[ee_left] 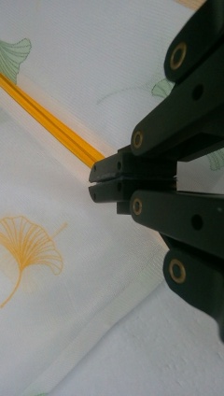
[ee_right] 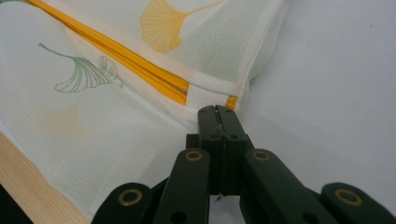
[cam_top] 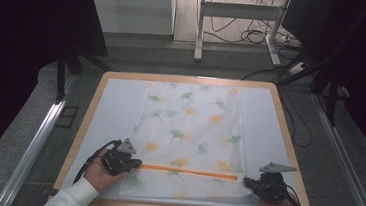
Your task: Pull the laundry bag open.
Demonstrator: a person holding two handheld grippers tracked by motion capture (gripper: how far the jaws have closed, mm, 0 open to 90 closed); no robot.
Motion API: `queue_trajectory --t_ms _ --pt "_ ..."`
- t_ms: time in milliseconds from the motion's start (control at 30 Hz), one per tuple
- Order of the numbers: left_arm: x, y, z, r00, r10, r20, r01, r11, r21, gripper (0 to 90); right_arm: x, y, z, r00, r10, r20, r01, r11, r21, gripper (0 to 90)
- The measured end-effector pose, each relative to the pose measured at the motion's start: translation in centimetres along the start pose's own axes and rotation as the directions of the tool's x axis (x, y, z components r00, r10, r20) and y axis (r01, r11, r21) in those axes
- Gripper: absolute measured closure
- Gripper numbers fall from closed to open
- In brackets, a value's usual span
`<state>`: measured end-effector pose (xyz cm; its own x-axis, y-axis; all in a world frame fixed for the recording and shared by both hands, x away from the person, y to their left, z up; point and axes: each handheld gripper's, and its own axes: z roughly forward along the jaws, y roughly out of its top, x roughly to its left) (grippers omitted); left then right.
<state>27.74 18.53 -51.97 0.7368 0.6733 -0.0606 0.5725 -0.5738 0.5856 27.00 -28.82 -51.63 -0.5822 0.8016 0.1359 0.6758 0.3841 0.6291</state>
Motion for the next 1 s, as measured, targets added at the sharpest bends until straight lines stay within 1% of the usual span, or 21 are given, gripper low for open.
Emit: queue_trajectory --t_ms 33,100,200,300,400,500,633,700,733,767,833,867,900,1000 --pt "0.1 -0.1 0.0 0.9999 -0.01 0.004 0.011 0.9999 -0.005 90.0 0.0 0.0 0.0 1.0 -0.001 0.001 0.001 1.0 0.0 89.9" --pt "0.2 -0.2 -0.1 0.9998 -0.017 0.008 0.017 0.9998 -0.006 90.0 0.0 0.0 0.0 1.0 -0.001 0.001 0.001 1.0 0.0 89.9" --pt "0.2 -0.3 -0.2 1.0 -0.008 0.003 0.008 1.0 -0.001 90.0 0.0 0.0 0.0 1.0 -0.001 0.0 0.001 1.0 0.0 90.0" --pt "0.3 -0.5 -0.3 0.9999 -0.008 -0.01 0.008 1.0 0.0 90.0 0.0 0.0 0.0 1.0 0.0 0.001 0.0 1.0 0.001 90.0" --pt "0.4 -0.7 -0.4 0.9999 -0.015 -0.008 0.015 0.9999 -0.004 90.0 0.0 0.0 0.0 1.0 -0.006 0.002 0.006 1.0 0.001 90.0" --pt "0.3 -0.8 -0.5 0.9999 -0.001 -0.015 0.001 1.0 0.003 90.0 0.1 0.0 0.0 1.0 -0.003 0.006 0.003 1.0 0.002 90.0" --pt "0.6 -1.1 -0.8 0.9997 -0.011 -0.022 0.011 0.9999 0.006 90.0 0.1 0.0 0.0 1.0 -0.002 0.007 0.002 1.0 0.002 90.0" --pt "0.9 -1.5 -1.0 0.9993 -0.027 -0.024 0.027 0.9996 -0.001 90.0 0.1 0.0 0.0 1.0 -0.002 0.006 0.002 1.0 0.002 90.0" --pt "1.1 -1.6 -1.2 0.9991 -0.027 -0.032 0.027 0.9996 0.002 90.0 0.1 0.0 0.0 1.0 -0.002 0.005 0.002 1.0 0.003 90.0" --pt "1.2 -1.8 -1.3 0.9985 -0.024 -0.05 0.024 0.9997 0.008 90.0 0.1 0.0 0.0 1.0 -0.002 0.006 0.002 1.0 0.003 90.0" --pt "1.7 -2.3 -1.8 0.998 -0.059 -0.023 0.059 0.9982 -0.012 90.0 0.1 0.0 0.0 1.0 -0.002 0.006 0.002 1.0 0.002 90.0" --pt "1.8 -2.5 -1.9 0.9975 -0.068 -0.015 0.068 0.9975 -0.018 90.0 0.1 0.0 0.0 1.0 -0.002 0.006 0.002 1.0 0.003 90.0" --pt "1.8 -2.6 -1.9 0.9973 -0.072 -0.011 0.072 0.9972 -0.021 90.0 0.1 0.0 0.0 1.0 -0.002 0.005 0.002 1.0 0.003 90.0" --pt "1.5 -2.6 -1.9 0.9982 -0.053 -0.028 0.053 0.9985 -0.015 90.0 0.1 0.0 0.0 1.0 -0.002 0.006 0.002 1.0 0.003 90.0"
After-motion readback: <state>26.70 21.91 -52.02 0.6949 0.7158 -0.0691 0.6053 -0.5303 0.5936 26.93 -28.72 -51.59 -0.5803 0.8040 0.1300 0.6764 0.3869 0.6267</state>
